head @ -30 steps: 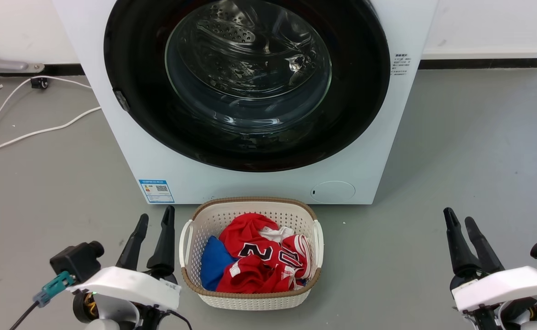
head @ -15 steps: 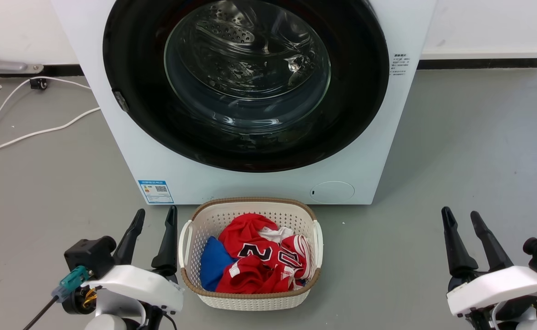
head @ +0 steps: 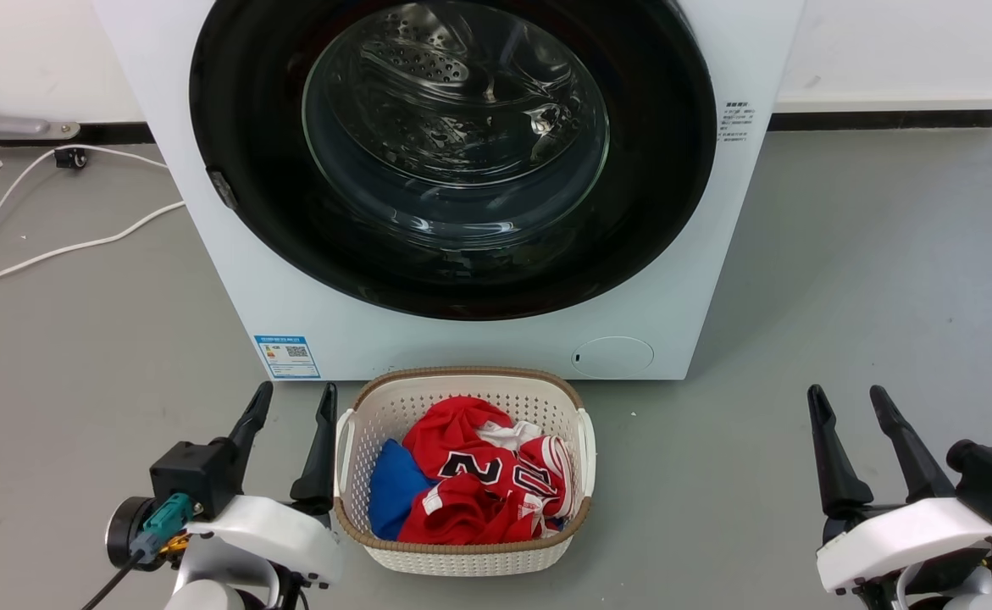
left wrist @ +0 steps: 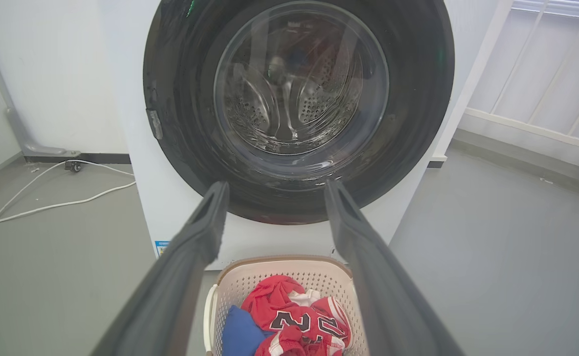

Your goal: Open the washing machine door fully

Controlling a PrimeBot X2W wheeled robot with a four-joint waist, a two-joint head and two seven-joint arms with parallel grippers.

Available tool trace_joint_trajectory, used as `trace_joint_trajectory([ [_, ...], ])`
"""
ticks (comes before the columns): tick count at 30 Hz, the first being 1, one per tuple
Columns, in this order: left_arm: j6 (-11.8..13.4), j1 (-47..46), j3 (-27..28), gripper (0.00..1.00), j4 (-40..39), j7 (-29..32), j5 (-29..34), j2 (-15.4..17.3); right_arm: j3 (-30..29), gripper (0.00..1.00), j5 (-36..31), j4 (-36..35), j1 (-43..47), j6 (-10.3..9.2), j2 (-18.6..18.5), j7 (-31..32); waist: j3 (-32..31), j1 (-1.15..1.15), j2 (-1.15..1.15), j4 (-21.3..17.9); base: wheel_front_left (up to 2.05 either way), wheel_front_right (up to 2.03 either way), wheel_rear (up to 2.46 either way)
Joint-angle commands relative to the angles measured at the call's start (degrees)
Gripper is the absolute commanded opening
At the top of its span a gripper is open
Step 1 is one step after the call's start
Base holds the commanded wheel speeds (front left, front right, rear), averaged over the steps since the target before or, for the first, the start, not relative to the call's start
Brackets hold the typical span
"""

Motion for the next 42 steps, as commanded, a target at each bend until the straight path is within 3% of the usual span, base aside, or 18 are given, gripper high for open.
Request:
trace_joint_trajectory([
  [1,0.4,-1.0,-0.5,1.00,0.0,-0.6,1.7,0.7,0.0,1.00,-2.1,-0.9,0.2,0.10,0.1,-0.3,0.0,0.00,0.00,0.0,0.00,0.00,0.00],
  [20,1.3,-0.6,-0.6,1.00,1.3,-2.9,7.1,0.9,-0.1,1.00,-9.4,-1.2,0.7,0.12,1.3,-0.5,-0.4,0.00,0.00,-0.2,0.00,0.00,0.00],
  [42,-2.4,0.0,2.4,1.00,2.5,-5.3,10.9,-1.4,-0.8,1.00,-13.6,0.0,0.6,0.09,2.5,-1.6,-0.5,0.00,0.00,-0.5,0.00,0.00,0.00],
])
